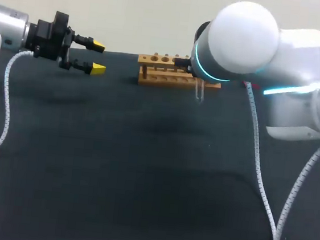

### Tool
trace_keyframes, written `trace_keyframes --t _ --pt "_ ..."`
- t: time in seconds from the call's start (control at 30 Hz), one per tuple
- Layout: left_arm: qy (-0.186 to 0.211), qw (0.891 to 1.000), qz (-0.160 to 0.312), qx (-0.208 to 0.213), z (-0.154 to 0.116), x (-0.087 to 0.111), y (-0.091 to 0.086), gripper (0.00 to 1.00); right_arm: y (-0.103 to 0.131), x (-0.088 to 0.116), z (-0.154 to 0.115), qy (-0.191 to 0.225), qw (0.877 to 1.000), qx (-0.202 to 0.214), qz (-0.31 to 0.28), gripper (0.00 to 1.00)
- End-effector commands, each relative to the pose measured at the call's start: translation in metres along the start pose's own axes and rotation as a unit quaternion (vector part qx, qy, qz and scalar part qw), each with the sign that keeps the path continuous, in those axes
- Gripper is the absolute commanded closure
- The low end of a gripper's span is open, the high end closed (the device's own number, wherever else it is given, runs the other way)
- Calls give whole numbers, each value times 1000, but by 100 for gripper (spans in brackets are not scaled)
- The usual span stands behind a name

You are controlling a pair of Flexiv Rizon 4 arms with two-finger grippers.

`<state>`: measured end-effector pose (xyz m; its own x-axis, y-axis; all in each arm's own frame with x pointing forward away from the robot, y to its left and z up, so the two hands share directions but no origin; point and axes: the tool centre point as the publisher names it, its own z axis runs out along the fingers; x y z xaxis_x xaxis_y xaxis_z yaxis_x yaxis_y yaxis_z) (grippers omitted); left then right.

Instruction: Grasp the test tube, adjust it, and insert it.

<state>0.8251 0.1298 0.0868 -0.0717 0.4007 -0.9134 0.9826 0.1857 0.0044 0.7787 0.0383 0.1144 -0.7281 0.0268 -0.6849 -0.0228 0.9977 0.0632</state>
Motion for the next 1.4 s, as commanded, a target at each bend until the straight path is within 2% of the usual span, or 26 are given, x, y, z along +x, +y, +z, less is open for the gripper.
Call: trace_keyframes --t 0.03,0.13,0.77,1.4 --pt "-1 1000 2 -2 0 1 -1 0 7 -3 17 3 1000 9 -6 100" --pt "-1 1000 2 -2 0 1 -1 0 7 0 25 4 1000 21 -22 100" --pt "-1 1000 2 -2 0 1 -1 0 -2 0 64 15 1000 21 -6 100" --pt "-1 1000 2 -2 0 1 -1 0 -6 2 81 31 999 23 -2 100"
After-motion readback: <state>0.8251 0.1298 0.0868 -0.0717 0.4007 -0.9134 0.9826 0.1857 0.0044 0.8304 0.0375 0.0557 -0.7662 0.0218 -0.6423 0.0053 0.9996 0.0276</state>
